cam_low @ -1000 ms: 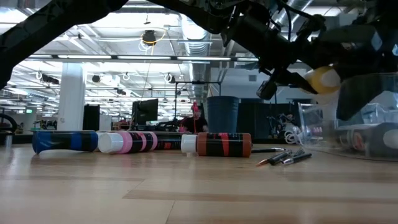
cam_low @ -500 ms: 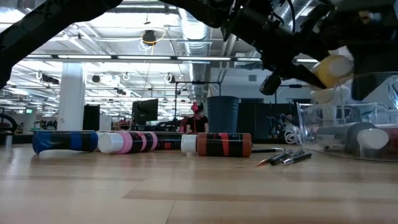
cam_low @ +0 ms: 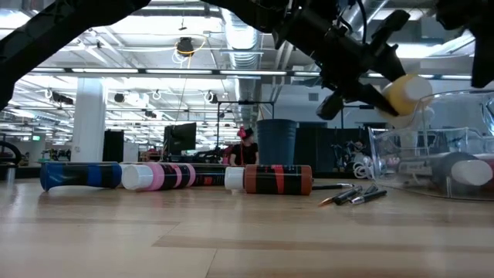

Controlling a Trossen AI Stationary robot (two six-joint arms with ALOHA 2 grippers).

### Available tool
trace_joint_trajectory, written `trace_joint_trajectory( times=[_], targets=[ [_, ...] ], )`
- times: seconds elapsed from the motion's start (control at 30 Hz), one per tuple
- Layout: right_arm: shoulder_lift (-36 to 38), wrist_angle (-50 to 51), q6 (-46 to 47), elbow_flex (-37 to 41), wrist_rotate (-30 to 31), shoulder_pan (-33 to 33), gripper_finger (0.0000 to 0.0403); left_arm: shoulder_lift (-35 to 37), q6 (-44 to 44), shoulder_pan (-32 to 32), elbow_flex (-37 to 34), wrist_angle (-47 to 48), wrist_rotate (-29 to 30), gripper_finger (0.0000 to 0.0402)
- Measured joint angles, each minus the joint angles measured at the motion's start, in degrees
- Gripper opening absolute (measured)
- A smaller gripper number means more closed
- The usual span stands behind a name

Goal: Pick & Place Paint Supplies
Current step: Put the large yellow paint bottle into the transparent bin

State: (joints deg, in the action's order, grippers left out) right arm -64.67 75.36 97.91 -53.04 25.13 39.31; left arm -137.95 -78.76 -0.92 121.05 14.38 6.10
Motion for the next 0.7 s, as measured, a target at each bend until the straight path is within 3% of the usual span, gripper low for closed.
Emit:
trace_joint_trajectory(
  times=[0.17, 0.43, 0.7],
  targets=[
    [-1.71, 0.82, -4.46, 0.04, 1.57, -5.43, 0.0000, 0.00, 0.02, -0.30, 0.00, 0.52, 0.09, 0.0110],
    [-3.27, -6.19, -15.84, 0.51, 0.57, -13.28, 0.0000, 0.00, 0.02, -0.27, -0.02, 1.73, 0.18, 0.0112],
    [-3.29, -8.26, -16.19, 1.68, -0.83, -13.86, 0.0000, 0.00, 0.04, -0.15, -0.11, 3.08, -1.25, 0.0138]
  ],
)
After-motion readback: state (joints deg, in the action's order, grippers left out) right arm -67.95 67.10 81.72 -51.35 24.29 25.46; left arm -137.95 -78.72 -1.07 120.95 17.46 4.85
